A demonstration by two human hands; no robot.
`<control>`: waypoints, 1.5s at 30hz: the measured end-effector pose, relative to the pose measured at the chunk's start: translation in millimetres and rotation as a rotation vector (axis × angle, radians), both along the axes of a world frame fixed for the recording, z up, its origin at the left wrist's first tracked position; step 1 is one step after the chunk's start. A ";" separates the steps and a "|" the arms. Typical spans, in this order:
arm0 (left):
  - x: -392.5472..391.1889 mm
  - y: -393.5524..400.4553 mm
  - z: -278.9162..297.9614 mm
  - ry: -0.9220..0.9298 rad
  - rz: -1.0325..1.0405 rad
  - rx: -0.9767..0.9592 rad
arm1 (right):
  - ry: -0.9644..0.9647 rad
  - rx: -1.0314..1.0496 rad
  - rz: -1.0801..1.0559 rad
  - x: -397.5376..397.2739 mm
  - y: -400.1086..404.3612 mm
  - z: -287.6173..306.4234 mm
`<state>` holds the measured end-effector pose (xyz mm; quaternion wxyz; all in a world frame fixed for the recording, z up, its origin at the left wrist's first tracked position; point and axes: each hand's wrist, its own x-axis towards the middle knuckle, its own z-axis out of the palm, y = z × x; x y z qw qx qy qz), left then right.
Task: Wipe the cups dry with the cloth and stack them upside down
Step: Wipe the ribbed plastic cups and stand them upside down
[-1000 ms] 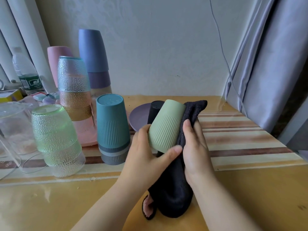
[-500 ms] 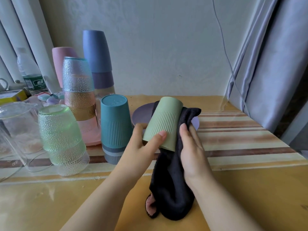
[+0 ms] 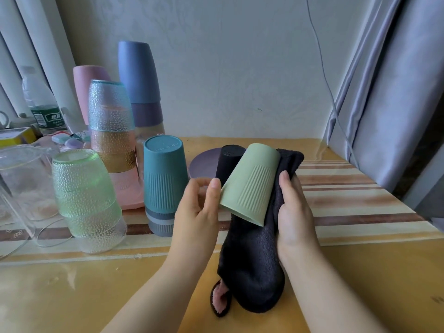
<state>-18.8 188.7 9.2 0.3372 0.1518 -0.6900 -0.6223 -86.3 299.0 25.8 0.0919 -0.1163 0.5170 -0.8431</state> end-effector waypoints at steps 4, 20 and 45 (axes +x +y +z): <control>4.2 6.0 0.1 -0.060 -0.047 -0.219 | 0.074 0.093 -0.076 3.1 -2.4 -1.4; 2.0 -4.4 -1.5 -0.152 -0.607 0.349 | -0.104 -0.006 -0.061 0.8 2.0 7.1; 5.6 -8.3 9.3 -0.133 -0.297 0.146 | 0.231 0.198 0.035 13.3 -12.5 -12.5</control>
